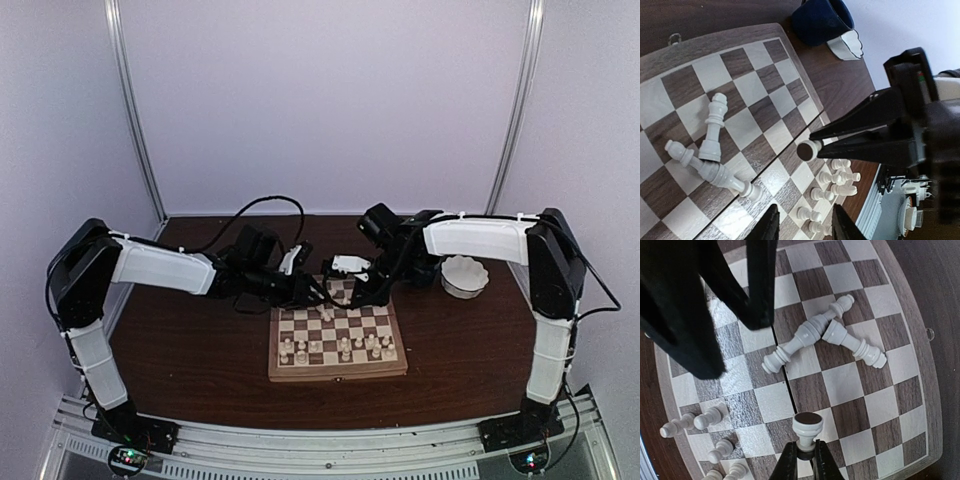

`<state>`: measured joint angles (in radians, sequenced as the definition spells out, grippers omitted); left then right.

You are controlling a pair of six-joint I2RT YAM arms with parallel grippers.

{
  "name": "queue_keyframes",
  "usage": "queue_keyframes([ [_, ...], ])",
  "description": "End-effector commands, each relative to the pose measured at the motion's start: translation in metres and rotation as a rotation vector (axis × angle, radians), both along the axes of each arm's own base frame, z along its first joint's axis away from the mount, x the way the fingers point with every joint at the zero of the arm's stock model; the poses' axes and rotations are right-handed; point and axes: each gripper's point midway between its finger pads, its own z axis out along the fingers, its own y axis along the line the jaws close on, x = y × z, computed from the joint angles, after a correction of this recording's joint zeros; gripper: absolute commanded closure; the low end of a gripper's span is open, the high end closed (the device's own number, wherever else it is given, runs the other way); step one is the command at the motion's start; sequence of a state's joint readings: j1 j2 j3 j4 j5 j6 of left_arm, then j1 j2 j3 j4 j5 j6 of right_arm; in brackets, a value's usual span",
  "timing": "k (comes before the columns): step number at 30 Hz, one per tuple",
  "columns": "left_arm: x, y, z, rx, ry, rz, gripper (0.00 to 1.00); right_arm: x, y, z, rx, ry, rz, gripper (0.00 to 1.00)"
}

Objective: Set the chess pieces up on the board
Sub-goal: Pick up the pawn from the chessboard, then pass from the right arm to the left

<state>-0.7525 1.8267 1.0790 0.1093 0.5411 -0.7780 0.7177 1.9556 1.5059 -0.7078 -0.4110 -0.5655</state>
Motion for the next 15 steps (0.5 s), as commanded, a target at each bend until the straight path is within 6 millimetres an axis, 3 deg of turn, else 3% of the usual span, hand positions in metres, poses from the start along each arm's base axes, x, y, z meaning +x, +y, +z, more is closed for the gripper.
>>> queue_keyframes([
  [1,0.0,-0.017,0.016,-0.164,0.059,-0.017,0.63,-0.013,0.007,0.029,0.08,0.029,0.0,0.92],
  [15,-0.009,-0.038,0.014,-0.209,0.138,-0.055,0.63,-0.022,0.009,0.043,0.122,0.043,0.019,0.91],
])
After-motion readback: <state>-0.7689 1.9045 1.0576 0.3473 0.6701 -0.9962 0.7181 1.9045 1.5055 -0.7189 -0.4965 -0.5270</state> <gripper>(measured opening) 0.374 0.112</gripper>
